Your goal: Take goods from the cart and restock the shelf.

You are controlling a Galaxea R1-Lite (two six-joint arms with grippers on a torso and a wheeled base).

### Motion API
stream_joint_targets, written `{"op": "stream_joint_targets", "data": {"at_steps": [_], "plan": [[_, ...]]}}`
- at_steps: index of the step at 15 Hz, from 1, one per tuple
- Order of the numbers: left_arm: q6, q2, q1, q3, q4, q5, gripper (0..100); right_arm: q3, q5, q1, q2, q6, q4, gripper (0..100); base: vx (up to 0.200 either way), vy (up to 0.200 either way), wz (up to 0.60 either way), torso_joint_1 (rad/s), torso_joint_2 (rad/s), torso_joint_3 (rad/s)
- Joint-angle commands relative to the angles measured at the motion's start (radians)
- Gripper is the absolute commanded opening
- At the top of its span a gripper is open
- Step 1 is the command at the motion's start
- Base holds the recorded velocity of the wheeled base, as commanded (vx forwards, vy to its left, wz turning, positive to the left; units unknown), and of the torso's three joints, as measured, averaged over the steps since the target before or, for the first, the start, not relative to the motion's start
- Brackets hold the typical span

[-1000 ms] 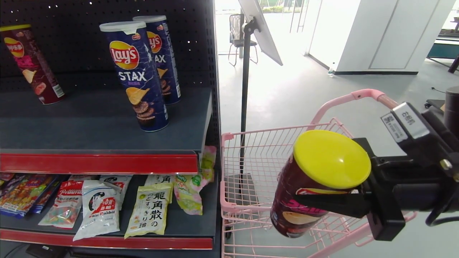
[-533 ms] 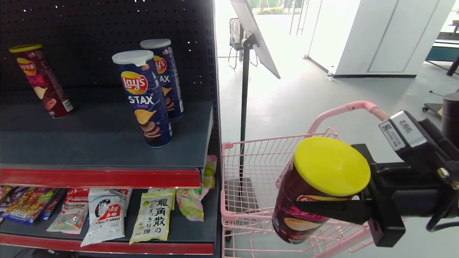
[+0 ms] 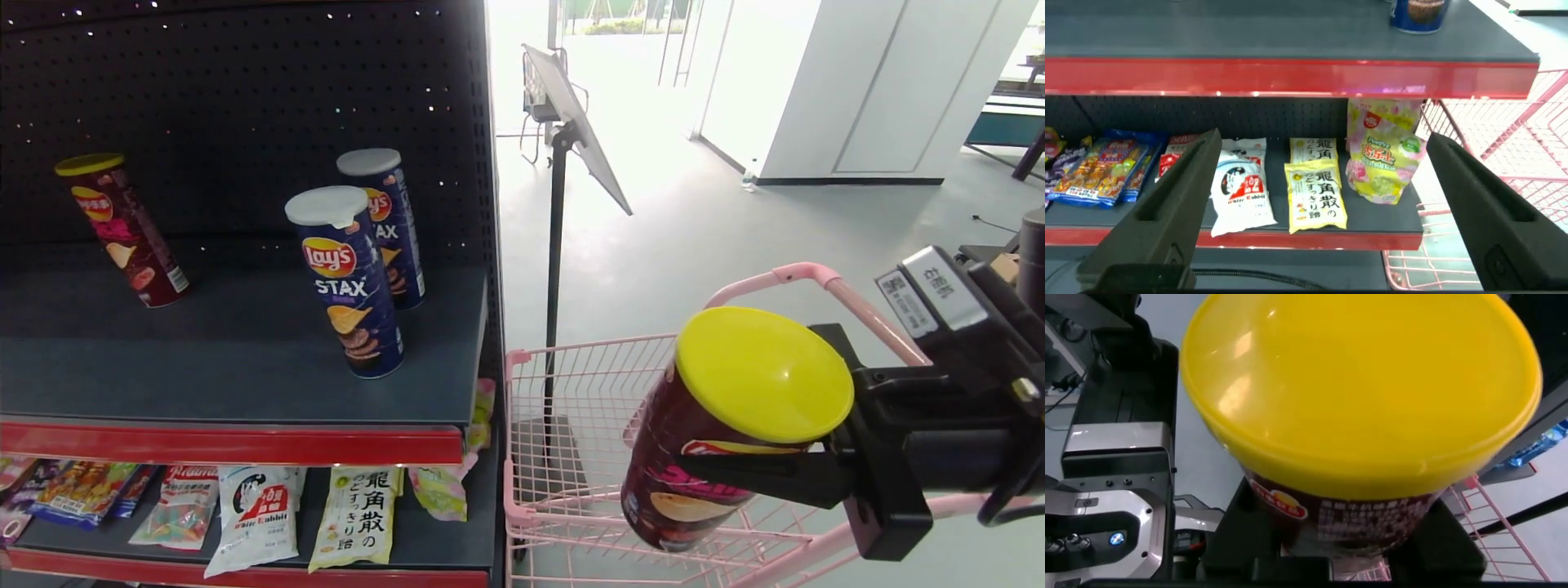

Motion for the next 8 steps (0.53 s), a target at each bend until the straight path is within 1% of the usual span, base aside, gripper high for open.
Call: {"op": "stream_joint_targets", "data": {"at_steps": [1,4,7,8], "plan": [[0.000,0.001,0.000,0.000,0.000,0.001,100,0.007,0.000,-0.004,-0.010,0.000,0.001,0,0.000,0.000,0.00,0.173,-0.39,-0.212],[0.000,0.001,0.000,0.000,0.000,-0.001,100,0.018,0.000,-0.004,-0.014,-0.002,0.001,0,0.000,0.000,0.00,0.173,-0.37,-0.204],[0.000,0.001,0.000,-0.001,0.000,-0.001,100,0.049,0.002,-0.009,-0.039,-0.003,0.001,0,0.000,0.000,0.00,0.019,-0.03,-0.022],[0.000,0.001,0.000,0.000,0.000,-0.001,100,0.070,0.004,-0.035,-0.050,-0.003,0.001,0,0.000,0.000,0.00,0.000,0.00,0.000]]}}
